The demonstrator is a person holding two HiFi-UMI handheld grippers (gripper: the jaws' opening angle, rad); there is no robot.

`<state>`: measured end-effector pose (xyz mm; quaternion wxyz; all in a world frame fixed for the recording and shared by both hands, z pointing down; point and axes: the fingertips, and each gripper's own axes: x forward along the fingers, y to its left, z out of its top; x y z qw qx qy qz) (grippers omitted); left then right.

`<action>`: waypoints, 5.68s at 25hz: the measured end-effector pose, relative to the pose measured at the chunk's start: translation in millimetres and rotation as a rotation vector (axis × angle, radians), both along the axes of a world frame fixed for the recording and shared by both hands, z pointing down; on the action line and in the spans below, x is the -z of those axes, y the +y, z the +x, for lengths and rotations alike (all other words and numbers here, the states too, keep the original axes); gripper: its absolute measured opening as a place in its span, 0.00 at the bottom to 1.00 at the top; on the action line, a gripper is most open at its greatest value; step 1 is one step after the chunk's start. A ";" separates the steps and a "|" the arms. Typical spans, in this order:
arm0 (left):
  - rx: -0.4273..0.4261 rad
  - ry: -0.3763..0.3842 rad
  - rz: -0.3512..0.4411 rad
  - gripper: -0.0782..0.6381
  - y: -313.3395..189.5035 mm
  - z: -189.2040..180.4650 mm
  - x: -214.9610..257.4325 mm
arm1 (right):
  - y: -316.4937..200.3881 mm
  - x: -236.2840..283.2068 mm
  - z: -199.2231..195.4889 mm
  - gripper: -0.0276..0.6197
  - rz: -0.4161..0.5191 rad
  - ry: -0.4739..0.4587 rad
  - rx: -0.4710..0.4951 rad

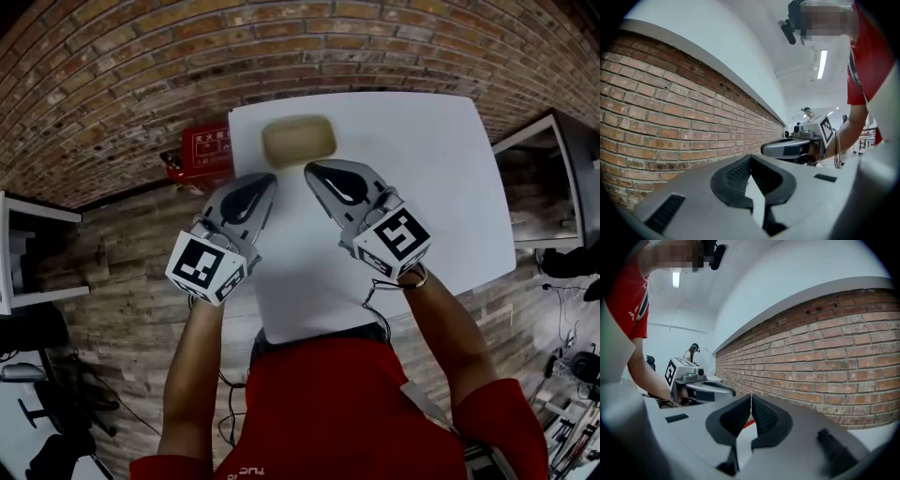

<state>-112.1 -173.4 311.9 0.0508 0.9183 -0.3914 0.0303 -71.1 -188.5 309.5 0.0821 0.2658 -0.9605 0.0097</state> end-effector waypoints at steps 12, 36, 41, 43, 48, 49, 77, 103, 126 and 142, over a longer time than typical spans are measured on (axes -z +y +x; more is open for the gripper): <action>0.031 -0.036 -0.040 0.13 -60.5 -2.1 -40.1 | -61.6 -36.3 -4.5 0.09 -0.014 0.046 0.034; -0.196 -0.161 -0.133 0.48 -111.9 -17.5 -116.5 | -106.6 -131.2 22.7 0.44 -0.095 0.460 0.324; -0.274 -0.238 -0.183 0.67 -113.2 -14.2 -138.7 | -104.9 -147.6 23.0 0.46 -0.065 0.554 0.376; -0.296 -0.258 -0.206 0.71 -114.9 -13.0 -147.6 | -104.7 -154.6 25.0 0.47 -0.039 0.604 0.399; -0.327 -0.291 -0.275 0.78 -128.7 -15.1 -174.2 | -109.8 -170.5 32.0 0.48 0.018 0.710 0.423; -0.334 -0.293 -0.286 0.79 -132.0 -15.2 -178.8 | -110.8 -172.8 33.0 0.48 0.025 0.724 0.426; -0.435 -0.562 -0.266 0.79 -153.0 -2.7 -211.6 | -125.6 -195.7 33.3 0.43 0.134 0.897 0.521; -0.412 -0.552 -0.276 0.77 -150.1 -1.2 -214.3 | -121.0 -175.9 28.1 0.43 -0.025 0.977 0.576; -0.415 -0.507 -0.286 0.75 -149.8 2.2 -209.3 | -109.7 -183.2 -11.3 0.43 -0.076 0.968 0.600; -0.355 -0.546 -0.277 0.75 -147.8 5.1 -211.0 | -104.8 -172.3 -11.0 0.43 -0.259 0.779 0.670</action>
